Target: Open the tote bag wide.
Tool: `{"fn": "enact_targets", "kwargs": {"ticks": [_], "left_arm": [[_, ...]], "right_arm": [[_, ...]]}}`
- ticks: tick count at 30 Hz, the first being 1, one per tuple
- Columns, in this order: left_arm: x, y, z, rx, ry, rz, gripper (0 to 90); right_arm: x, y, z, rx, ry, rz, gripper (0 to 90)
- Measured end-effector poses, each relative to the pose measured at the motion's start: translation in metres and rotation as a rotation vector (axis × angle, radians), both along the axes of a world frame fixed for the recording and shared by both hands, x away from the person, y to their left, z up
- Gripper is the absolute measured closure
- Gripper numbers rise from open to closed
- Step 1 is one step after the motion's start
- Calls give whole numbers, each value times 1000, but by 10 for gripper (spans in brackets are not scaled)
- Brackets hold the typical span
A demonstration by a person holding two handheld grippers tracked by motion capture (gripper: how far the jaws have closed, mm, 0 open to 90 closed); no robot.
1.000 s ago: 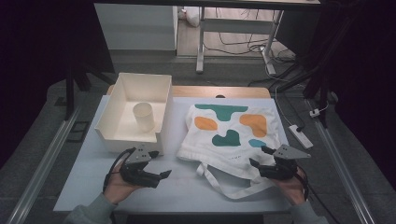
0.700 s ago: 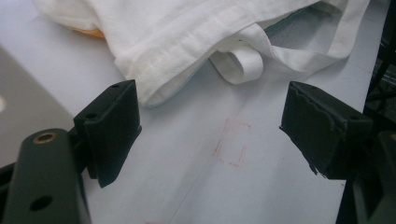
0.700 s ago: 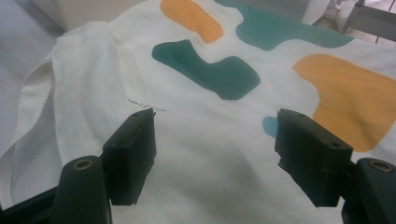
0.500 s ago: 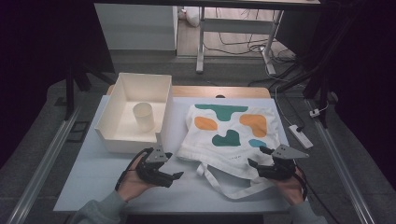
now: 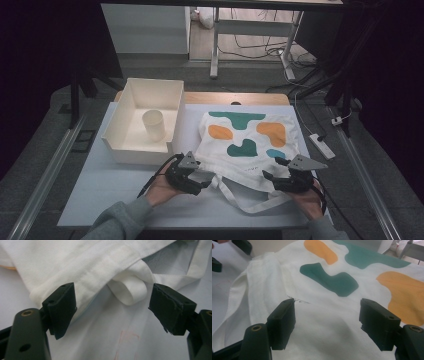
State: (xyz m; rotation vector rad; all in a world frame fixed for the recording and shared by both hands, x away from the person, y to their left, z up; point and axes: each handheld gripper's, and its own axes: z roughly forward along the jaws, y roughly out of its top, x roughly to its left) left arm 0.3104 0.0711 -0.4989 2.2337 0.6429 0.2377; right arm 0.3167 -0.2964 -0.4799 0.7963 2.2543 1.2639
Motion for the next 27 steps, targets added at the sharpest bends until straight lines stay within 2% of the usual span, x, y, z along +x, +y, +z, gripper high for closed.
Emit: {"fn": "enact_targets", "kwargs": {"ticks": [4, 8, 10, 11, 12, 15, 19, 21, 27], "left_arm": [[4, -3, -4, 3, 7, 2, 220], [5, -2, -6, 10, 9, 3, 220], [4, -1, -5, 10, 7, 7, 220], [4, 0, -5, 12, 6, 8, 220], [4, 1, -6, 15, 6, 9, 220], [3, 1, -6, 17, 7, 12, 219], [3, 1, -6, 18, 7, 10, 220], [3, 1, -6, 21, 6, 8, 221], [2, 2, -7, 19, 9, 10, 223]], "right_arm": [[-3, 10, 4, -23, 8, 1, 289], [-6, 23, 8, -24, 19, 22, 289], [-11, 39, 12, -44, 24, 70, 290], [-11, 39, 12, -44, 24, 70, 290], [-15, 51, 13, -64, 24, 105, 291], [-21, 68, 14, -95, 28, 155, 298], [-25, 89, 11, -153, 32, 199, 300], [-24, 97, 9, -187, 32, 205, 300], [-14, 107, 2, -241, 42, 183, 309]]}}
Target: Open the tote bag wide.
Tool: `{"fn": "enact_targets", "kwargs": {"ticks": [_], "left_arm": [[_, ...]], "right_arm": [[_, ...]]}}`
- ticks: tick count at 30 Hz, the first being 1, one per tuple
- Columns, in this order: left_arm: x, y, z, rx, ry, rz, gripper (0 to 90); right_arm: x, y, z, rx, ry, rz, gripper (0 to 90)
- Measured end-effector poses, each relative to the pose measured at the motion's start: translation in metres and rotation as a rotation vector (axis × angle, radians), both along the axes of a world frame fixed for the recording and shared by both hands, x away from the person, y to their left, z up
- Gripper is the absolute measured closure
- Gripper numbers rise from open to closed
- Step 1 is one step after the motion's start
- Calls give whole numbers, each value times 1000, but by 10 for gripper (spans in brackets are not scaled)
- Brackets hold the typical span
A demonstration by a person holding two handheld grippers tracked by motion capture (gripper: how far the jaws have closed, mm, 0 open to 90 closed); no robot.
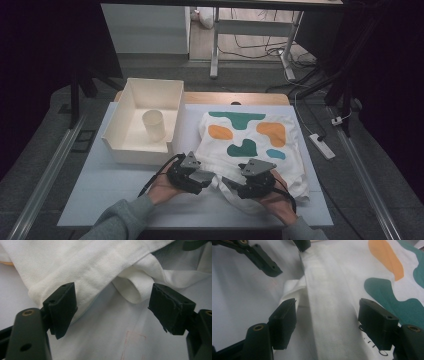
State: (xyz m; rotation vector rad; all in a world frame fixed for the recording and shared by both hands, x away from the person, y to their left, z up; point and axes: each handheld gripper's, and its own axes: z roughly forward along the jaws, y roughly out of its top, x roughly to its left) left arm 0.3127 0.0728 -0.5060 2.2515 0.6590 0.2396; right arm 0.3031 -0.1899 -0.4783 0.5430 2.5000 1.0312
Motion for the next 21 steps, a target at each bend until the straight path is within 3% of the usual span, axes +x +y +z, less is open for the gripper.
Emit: {"fn": "enact_targets", "kwargs": {"ticks": [5, 9, 11, 15, 21], "left_arm": [[0, 0, -1, 5, -1, -3, 224], [-1, 0, -1, 2, 0, -2, 225], [-1, 0, -1, 3, 0, -2, 226], [-2, 1, 0, 2, -2, -1, 226], [-10, 8, 4, -16, -18, 4, 226]], "right_arm": [[5, -1, -7, -39, 8, -15, 362], [8, -1, -12, -76, 17, -10, 523], [8, 0, -12, -113, -2, -22, 621], [10, -3, -10, -108, -8, -52, 804], [2, -1, 6, -91, -23, -27, 842]]}}
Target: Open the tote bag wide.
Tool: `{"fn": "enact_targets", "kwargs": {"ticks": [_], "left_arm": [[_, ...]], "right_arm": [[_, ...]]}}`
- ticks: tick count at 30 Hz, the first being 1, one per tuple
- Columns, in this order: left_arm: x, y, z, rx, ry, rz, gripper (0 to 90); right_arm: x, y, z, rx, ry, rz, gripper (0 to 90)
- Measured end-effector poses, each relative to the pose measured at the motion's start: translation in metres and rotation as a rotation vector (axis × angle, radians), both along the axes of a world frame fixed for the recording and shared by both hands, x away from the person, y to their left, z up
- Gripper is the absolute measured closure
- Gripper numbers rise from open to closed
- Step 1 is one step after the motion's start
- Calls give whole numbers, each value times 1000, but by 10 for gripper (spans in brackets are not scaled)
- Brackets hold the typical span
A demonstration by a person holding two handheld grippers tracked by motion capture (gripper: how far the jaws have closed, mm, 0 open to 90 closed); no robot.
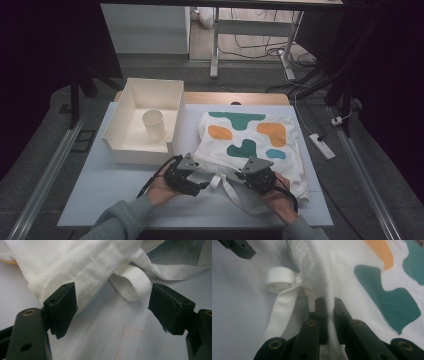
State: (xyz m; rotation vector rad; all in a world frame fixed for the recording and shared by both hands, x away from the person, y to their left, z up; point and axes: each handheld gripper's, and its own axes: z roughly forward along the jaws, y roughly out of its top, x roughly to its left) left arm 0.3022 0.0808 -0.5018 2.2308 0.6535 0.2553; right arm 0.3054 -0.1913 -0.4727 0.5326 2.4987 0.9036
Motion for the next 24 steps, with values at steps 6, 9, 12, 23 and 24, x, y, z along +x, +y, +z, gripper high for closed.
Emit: {"fn": "enact_targets", "kwargs": {"ticks": [6, 9, 12, 23, 24], "left_arm": [[-15, 9, 11, -36, -31, -13, 235], [-23, 10, 18, -55, -62, -27, 238], [-26, 8, 20, -58, -86, -25, 238], [-23, 7, 19, -53, -81, -23, 238], [-24, 7, 20, -55, -84, -25, 239]], "right_arm": [[-21, 2, 37, 34, -65, 52, 843], [-24, -2, 50, 70, -77, 53, 843], [-15, -7, 64, 113, -106, 39, 842], [42, -14, 55, 222, -14, -13, 841], [44, -14, 54, 221, -16, -15, 840]]}}
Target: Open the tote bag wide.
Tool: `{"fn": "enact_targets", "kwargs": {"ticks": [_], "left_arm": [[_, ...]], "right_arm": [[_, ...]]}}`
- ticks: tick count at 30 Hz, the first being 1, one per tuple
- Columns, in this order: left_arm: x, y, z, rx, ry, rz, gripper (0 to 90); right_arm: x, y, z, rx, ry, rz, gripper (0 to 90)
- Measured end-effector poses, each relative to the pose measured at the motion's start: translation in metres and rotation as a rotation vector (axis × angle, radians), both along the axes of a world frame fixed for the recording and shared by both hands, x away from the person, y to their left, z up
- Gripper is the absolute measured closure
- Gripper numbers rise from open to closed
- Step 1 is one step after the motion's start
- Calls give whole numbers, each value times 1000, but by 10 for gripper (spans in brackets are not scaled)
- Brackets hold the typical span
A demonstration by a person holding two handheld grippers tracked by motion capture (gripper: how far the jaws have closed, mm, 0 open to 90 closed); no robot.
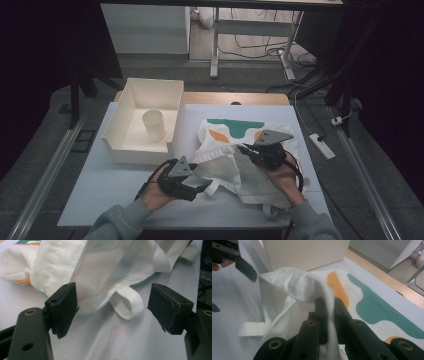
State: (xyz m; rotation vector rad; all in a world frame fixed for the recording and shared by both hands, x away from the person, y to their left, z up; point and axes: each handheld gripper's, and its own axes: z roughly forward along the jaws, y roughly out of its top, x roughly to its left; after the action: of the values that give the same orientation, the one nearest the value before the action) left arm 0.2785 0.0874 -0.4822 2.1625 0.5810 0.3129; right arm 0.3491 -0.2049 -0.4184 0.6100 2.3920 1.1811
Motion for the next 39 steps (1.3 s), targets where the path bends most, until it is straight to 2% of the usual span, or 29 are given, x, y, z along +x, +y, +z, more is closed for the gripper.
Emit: {"fn": "enact_targets", "kwargs": {"ticks": [6, 11, 16, 17, 20, 28, 34, 39], "left_arm": [[0, -4, 2, 0, -5, -16, 243], [2, -13, 5, 7, -4, -42, 247], [6, -29, 5, 38, 6, -76, 252], [8, -36, 3, 56, 9, -88, 254], [13, -44, 1, 66, 19, -99, 258], [24, -61, -6, 105, 44, -123, 268], [26, -68, -8, 136, 53, -139, 273], [35, -75, -16, 179, 88, -146, 278]], "right_arm": [[8, -1, -5, -3, 6, -10, 835], [18, -7, -8, 21, 25, -30, 827], [26, -12, -11, 34, 37, -49, 817], [28, -13, -11, 36, 38, -50, 816], [31, -13, -14, 38, 40, -54, 815], [36, -15, -18, 43, 54, -60, 812], [37, -15, -21, 38, 58, -63, 808], [37, -15, -22, 37, 63, -64, 808]]}}
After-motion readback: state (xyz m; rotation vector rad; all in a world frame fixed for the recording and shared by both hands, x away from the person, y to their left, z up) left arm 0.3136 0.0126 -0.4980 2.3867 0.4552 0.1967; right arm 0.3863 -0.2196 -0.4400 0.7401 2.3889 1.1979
